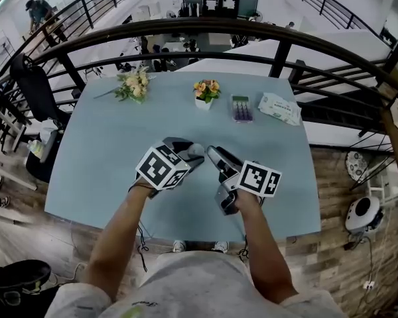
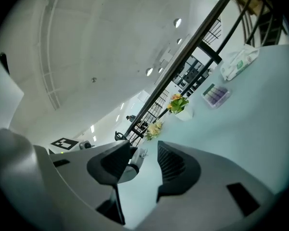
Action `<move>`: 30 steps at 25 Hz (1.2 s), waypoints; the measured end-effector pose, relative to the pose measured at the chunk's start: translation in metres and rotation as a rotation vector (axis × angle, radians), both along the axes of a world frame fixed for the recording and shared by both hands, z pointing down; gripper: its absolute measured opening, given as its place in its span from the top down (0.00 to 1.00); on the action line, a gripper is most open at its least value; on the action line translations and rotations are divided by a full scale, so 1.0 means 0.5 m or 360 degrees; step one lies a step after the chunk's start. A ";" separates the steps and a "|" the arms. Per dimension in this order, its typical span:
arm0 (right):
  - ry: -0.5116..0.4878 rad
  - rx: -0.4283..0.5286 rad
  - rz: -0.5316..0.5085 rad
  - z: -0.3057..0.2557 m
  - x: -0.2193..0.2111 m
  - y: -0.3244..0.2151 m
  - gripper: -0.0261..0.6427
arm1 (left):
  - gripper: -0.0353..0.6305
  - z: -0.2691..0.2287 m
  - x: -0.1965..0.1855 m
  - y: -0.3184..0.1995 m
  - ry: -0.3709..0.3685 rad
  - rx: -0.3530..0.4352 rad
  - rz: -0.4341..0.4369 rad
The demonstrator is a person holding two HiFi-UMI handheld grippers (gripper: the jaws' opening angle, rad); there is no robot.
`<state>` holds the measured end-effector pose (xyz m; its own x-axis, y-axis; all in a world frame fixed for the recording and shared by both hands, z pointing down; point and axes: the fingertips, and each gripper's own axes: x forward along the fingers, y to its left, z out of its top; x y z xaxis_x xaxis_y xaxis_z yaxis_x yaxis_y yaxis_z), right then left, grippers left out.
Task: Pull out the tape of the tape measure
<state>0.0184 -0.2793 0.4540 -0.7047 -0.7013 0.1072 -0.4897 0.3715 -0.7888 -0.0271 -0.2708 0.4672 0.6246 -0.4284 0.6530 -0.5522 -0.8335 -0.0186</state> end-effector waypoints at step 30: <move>-0.0304 -0.0112 0.0026 0.006 -0.008 0.015 0.93 | 0.63 -0.011 0.021 0.029 -0.0014 0.0026 0.0022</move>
<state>0.0144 -0.2717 0.4569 -0.7054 -0.7085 0.0218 -0.3343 0.3053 -0.8917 -0.0164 -0.2561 0.4614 0.6247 -0.4302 0.6516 -0.5404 -0.8406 -0.0369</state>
